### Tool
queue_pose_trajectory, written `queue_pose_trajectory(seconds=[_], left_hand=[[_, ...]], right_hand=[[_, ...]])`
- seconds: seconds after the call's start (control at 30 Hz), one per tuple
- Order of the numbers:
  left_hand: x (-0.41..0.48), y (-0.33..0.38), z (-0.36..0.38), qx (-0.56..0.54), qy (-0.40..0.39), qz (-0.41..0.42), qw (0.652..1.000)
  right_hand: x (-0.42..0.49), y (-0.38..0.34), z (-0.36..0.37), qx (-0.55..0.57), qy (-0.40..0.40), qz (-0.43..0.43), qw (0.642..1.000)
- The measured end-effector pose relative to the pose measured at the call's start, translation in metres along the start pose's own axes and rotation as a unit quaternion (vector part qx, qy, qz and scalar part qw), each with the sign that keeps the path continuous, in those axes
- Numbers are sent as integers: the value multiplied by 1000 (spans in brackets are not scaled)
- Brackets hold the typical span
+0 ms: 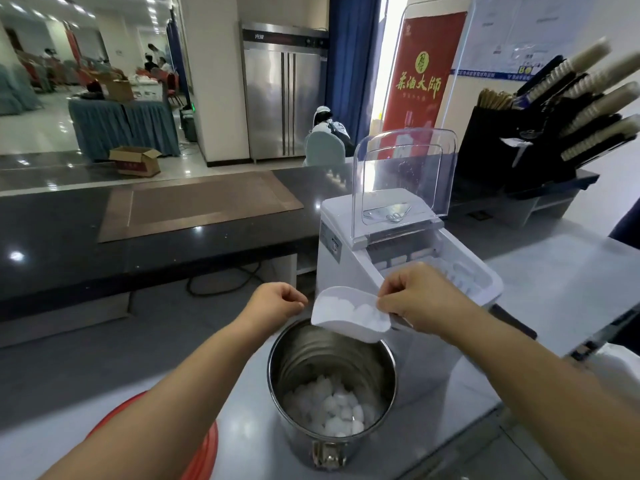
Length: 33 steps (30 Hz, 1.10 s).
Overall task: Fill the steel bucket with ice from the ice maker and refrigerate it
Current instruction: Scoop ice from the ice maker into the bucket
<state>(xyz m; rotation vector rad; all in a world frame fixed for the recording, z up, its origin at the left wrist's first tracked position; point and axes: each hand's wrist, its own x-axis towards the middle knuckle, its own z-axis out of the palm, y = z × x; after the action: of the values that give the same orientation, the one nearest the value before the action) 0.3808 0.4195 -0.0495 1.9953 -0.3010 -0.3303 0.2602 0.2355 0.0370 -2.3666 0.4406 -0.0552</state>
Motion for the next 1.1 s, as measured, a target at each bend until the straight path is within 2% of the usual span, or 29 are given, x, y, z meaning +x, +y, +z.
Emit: queue_pose_trajectory(seconds=[0.1, 0.27, 0.37, 0.6, 0.87, 1.1], left_hand=[[-1, -7, -1, 3, -10, -10, 1000], [-5, -11, 0, -18, -30, -25, 999], [-5, -13, -1, -25, -37, -34, 998], [-7, -11, -4, -20, -48, -29, 998], [-8, -11, -5, -27, -62, -29, 997], [0, -2, 2, -20, -53, -17, 998]], right_hand=[[-4, 5, 17, -84, 24, -2, 996], [-13, 3, 45, -238, 88, -32, 967], [-16, -3, 65, -278, 79, -38, 957], [-7, -8, 97, -323, -3, -3, 947], [-8, -10, 90, -369, -7, -24, 929], [-14, -1, 70, -335, 27, -40, 941]])
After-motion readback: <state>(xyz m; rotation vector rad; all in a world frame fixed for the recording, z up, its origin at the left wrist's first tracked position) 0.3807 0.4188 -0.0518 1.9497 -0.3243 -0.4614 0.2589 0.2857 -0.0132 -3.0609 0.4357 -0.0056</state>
